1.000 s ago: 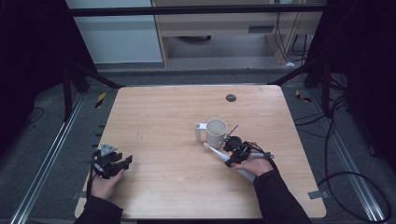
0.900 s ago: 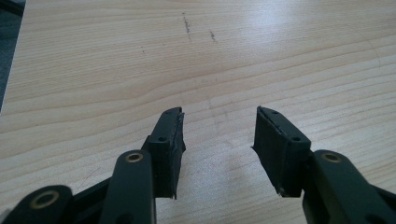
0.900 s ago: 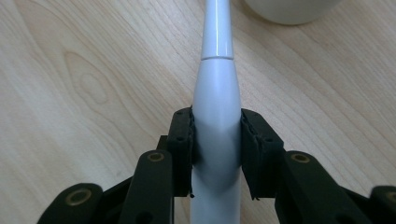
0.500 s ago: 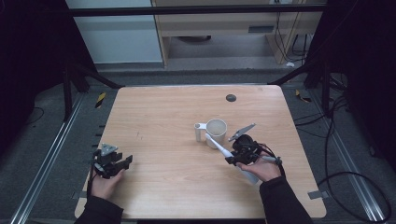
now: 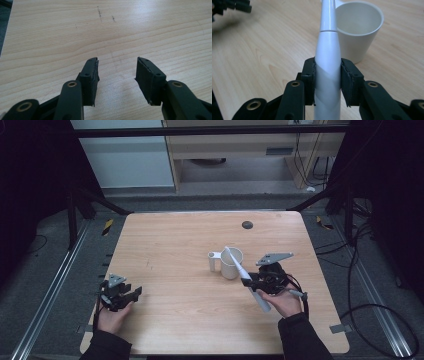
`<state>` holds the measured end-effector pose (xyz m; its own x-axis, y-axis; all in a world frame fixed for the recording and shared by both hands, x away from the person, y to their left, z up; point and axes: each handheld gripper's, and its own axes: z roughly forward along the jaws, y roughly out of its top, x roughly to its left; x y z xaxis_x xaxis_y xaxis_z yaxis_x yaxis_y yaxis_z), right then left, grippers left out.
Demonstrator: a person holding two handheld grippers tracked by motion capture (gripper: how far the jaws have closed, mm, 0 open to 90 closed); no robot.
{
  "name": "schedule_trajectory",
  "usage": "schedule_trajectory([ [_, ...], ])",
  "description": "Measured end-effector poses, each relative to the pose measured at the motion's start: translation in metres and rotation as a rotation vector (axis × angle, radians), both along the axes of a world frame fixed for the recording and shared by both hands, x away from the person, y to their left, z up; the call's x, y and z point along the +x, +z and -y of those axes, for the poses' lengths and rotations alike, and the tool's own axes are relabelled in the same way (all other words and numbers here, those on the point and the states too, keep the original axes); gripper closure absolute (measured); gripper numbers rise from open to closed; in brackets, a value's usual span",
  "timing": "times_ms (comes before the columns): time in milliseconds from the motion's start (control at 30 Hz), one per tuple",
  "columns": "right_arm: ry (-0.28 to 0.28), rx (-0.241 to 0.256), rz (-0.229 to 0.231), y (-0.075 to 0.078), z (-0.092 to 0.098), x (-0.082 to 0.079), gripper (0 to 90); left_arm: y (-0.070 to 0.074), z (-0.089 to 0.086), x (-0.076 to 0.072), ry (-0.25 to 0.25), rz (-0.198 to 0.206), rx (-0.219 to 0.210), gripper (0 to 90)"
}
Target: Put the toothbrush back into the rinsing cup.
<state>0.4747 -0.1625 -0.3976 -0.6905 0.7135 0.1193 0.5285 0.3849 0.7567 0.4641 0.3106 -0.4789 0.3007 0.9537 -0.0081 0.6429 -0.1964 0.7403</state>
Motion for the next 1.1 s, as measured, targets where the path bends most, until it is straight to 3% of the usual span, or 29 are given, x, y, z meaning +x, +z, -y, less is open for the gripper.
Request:
schedule_trajectory([
  [200,-0.063,0.092,0.076,0.006,0.007,-0.001,67.0,0.0,0.001,0.0,-0.003,-0.002,0.001,52.0],
  [700,-0.188,0.238,0.235,0.03,0.002,0.007,67.0,0.0,0.001,0.0,-0.005,0.0,0.003,52.1],
  [1100,-0.244,0.286,0.298,0.041,-0.012,0.026,67.0,0.0,0.002,0.0,-0.007,0.001,0.0,52.2],
])
